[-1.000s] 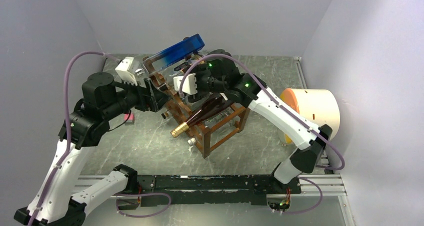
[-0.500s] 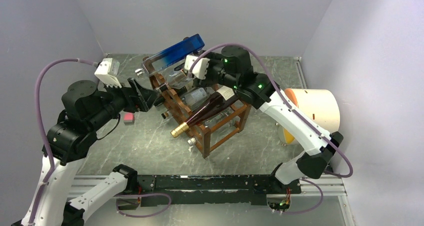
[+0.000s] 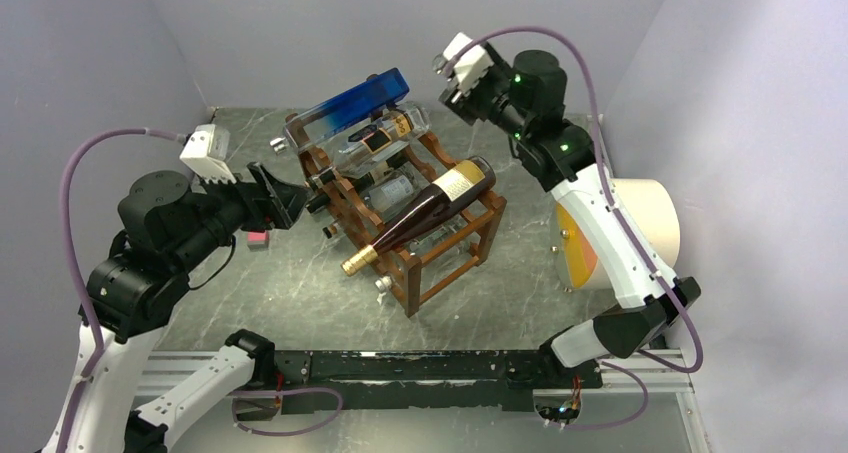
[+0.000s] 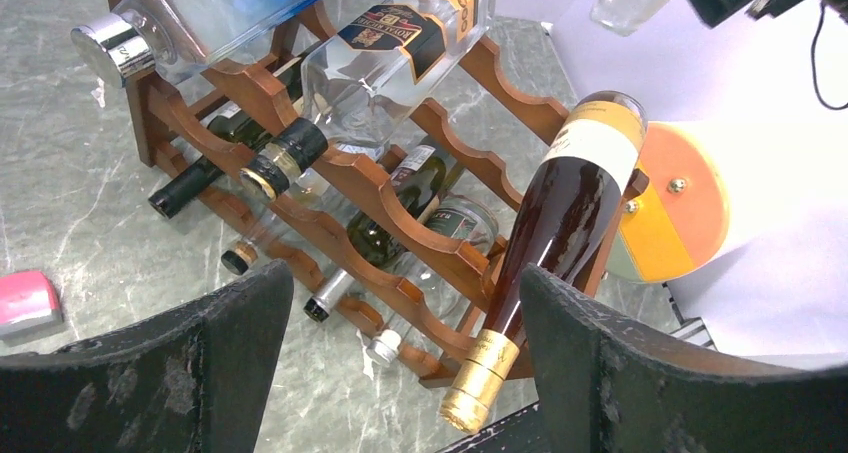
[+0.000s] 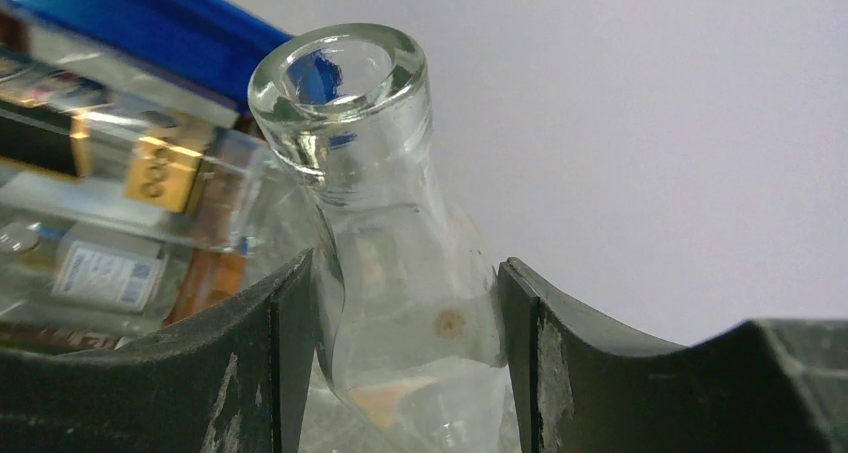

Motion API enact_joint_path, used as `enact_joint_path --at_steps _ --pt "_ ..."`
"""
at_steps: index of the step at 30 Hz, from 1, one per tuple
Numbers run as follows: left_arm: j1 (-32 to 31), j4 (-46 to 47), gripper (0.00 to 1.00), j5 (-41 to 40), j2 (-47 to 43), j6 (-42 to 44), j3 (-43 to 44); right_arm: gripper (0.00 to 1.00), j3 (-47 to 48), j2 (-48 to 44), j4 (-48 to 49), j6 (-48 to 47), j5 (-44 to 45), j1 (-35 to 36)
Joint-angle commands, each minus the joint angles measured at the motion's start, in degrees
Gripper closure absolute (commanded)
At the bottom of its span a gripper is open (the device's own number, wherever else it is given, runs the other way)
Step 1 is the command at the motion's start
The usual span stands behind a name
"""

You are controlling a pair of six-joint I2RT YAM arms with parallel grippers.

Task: Take the wine bottle off the wine rack

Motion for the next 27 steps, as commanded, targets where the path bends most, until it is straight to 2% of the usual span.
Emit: enact_joint_path --at_steps 1,4,11,16,27 --pt "0.02 0.29 0.14 -1.5 1.44 0.18 -0.15 1.0 2.82 -1.68 9.04 5.87 -1.36 -5.74" --pt "-0.05 1.37 0.14 -1.42 1.21 0.24 -0.51 1.0 1.56 -0.77 12.18 9.96 -1.85 -9.85" --pt "-0.05 1.68 0.13 -2.39 0.52 0.19 -1.47 1.0 -6.93 2.22 26.4 24.08 -5.88 -18.82" --pt "-0.05 1.75 0.13 -2.37 0.78 1.44 -2.35 1.0 -13.14 7.04 38.74 32.57 -5.12 -21.01" --pt "0.0 5.54 0.13 -3.2 -0.04 4.18 -3.99 1.0 -19.13 20.02 59.55 43.23 0.61 -20.75"
